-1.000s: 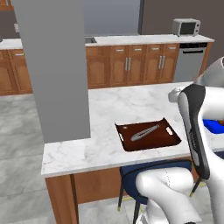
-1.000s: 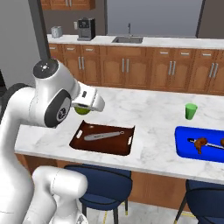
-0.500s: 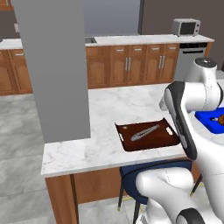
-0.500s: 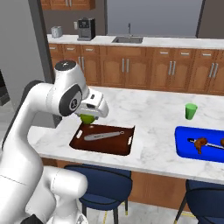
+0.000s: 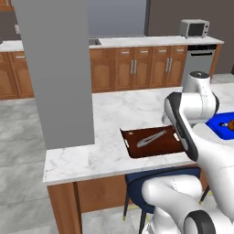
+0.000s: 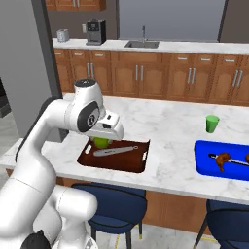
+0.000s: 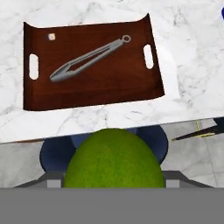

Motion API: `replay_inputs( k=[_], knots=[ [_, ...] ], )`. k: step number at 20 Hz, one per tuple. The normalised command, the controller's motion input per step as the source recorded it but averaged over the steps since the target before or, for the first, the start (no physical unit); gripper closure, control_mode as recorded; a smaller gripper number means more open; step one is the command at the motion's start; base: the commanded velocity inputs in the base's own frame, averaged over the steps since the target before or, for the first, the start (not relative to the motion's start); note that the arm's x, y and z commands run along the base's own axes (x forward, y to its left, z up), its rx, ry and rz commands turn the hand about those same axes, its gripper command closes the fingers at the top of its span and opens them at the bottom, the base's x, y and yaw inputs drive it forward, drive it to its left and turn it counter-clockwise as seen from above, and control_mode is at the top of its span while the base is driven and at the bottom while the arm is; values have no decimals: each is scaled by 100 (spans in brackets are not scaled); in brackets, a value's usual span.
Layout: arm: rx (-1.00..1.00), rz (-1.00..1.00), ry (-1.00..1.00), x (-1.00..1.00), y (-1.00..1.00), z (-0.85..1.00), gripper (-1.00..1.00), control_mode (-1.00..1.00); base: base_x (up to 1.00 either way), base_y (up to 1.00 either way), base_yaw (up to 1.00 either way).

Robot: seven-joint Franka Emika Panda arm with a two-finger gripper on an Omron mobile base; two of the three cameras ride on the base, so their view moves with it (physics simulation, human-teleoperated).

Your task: Gather the lime and onion from the fridge and place them on a tray on the dining counter. Then gather the chicken drumsticks from the fridge and place them on the other tray.

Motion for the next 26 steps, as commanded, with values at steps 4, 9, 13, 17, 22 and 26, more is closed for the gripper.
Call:
replay_inputs(
  k=[4,9,13,17,22,26],
  knots=[
    [2,0,4,32,-28,-55,100,-100,0,0,0],
    [0,0,4,44,-29,-56,100,-100,0,0,0],
    [0,0,5,57,-22,-53,100,-100,0,0,0],
    [0,0,10,67,-12,-43,100,-100,0,0,0],
    [0,0,10,61,-7,-43,100,-100,0,0,0],
    [0,0,5,52,-5,-48,100,-100,0,0,0]
  ],
)
